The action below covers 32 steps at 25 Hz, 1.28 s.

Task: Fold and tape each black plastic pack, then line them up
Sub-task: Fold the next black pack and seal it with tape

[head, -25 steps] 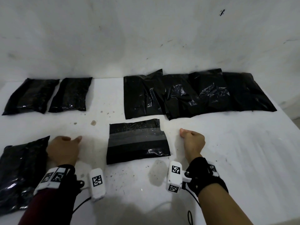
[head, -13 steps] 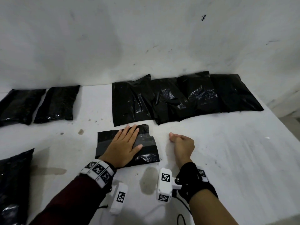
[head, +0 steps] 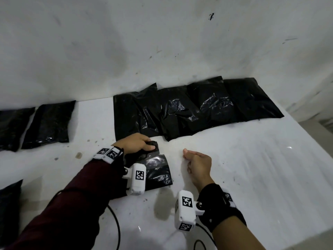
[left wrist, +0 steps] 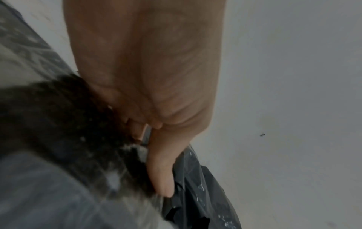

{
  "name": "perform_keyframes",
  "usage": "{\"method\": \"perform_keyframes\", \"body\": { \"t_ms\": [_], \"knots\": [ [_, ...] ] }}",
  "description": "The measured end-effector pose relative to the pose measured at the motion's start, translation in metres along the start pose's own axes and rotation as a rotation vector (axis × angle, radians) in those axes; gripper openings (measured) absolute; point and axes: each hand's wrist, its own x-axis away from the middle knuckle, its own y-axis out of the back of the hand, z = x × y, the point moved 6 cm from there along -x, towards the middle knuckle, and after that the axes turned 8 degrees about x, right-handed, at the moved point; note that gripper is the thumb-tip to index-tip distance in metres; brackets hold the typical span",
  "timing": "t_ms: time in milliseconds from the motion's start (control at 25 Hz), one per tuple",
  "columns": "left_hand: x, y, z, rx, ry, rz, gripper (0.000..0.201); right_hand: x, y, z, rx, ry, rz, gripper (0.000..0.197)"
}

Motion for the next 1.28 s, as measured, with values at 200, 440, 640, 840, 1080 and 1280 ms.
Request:
{"method": "perform_keyframes", "body": {
  "t_ms": [200,440,640,840,1080,1280],
  "knots": [
    [0.004,-0.002,0.001,0.175,-0.01,0.093,0.006,0.004,-0.001,0.006,-0.043,0.015,0.066,0.011],
    [0.012,-0.003,0.003,0.349,-0.062,0.247,0.029,0.007,-0.002,0.009,-0.022,0.042,0.142,0.013],
    [0.028,-0.003,-0.008,0.437,-0.141,0.39,0.05,0.013,-0.015,0.004,-0.067,-0.034,0.263,0.018],
    [0.046,-0.003,-0.017,0.447,-0.252,0.46,0.05,0.026,-0.04,0.003,-0.178,-0.115,0.432,0.027],
    [0.065,-0.001,-0.027,0.445,-0.325,0.46,0.033,0.058,-0.076,-0.002,-0.206,-0.209,0.654,0.028],
    [0.066,-0.002,-0.027,0.42,-0.364,0.409,0.02,0.075,-0.081,-0.007,-0.034,-0.135,0.777,0.023]
  ]
}}
